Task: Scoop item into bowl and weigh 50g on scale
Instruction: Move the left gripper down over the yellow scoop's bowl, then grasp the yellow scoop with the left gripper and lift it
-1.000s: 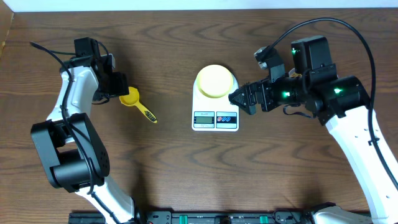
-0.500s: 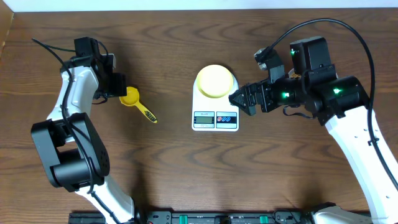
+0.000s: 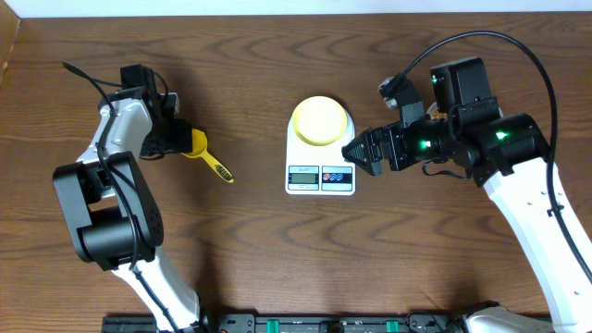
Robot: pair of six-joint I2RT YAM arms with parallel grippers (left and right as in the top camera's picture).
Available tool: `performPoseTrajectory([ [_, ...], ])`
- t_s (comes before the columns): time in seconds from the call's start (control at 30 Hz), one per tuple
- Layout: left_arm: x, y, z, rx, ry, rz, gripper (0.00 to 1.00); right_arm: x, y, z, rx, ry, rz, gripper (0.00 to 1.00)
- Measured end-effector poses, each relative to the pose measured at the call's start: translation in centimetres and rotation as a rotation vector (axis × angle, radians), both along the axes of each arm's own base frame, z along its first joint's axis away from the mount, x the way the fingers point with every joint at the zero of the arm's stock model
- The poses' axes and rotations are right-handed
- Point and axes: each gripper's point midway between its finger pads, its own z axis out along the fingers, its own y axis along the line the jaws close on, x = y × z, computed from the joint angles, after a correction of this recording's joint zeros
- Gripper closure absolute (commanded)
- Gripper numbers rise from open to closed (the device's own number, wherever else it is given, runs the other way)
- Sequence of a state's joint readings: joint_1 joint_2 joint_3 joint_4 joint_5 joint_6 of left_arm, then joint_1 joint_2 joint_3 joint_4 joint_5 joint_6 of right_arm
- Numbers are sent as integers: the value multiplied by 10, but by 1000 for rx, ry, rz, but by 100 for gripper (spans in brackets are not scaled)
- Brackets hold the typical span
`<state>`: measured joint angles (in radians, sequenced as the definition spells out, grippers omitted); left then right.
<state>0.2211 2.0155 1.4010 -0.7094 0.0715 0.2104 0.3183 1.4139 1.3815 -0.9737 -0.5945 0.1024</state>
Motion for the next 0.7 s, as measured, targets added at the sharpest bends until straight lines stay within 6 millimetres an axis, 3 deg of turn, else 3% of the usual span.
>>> performPoseTrajectory([
  [0.37, 10, 2, 2, 9, -42, 1, 79, -1, 0, -1, 1, 10, -6, 1],
  [0.53, 11, 2, 2, 9, -44, 1, 81, -1, 0, 0, 2, 13, -9, 1],
  [0.63, 11, 2, 2, 8, -43, 5, 92, -1, 0, 0, 3, 15, -11, 1],
  [0.7, 11, 2, 2, 6, -44, 16, 93, -1, -1, -1, 1, 15, -13, 1],
])
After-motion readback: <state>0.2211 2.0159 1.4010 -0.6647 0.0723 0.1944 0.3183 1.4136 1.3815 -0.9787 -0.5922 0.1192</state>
